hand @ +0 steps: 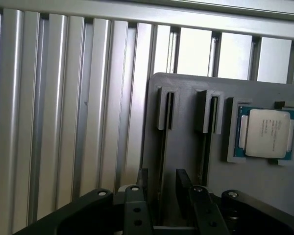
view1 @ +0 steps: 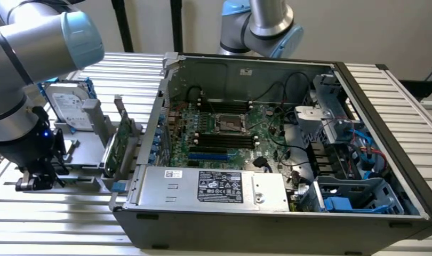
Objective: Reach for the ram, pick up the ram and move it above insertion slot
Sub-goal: 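Pick up the ram and move it above insertion slot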
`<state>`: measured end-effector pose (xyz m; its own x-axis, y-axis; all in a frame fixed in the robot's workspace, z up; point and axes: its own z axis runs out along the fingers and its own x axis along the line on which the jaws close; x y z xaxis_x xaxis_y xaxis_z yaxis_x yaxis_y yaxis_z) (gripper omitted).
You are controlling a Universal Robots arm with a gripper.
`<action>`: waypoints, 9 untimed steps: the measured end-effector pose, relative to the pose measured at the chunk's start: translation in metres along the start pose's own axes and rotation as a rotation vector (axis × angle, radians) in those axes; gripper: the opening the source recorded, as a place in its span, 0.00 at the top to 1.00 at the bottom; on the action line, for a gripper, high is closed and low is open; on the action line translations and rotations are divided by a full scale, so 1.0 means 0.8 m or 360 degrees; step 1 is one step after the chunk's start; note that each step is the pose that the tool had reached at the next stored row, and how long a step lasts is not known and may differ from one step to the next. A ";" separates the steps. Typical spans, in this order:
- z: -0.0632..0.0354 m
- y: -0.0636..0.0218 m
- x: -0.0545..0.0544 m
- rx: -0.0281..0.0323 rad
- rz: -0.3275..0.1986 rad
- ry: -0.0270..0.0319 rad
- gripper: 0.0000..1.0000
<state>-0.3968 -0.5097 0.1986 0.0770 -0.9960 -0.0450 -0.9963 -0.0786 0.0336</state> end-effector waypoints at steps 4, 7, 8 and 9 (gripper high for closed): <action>0.001 0.000 0.000 0.00002 0.0035 -0.00025 0.64; 0.002 0.000 0.000 0.00015 0.0061 -0.00045 0.64; 0.002 0.000 0.000 0.00015 0.0062 -0.00048 0.64; 0.002 0.000 0.000 0.00016 0.0062 -0.00049 0.64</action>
<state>-0.3966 -0.5094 0.1972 0.0381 -0.9982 -0.0467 -0.9986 -0.0397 0.0343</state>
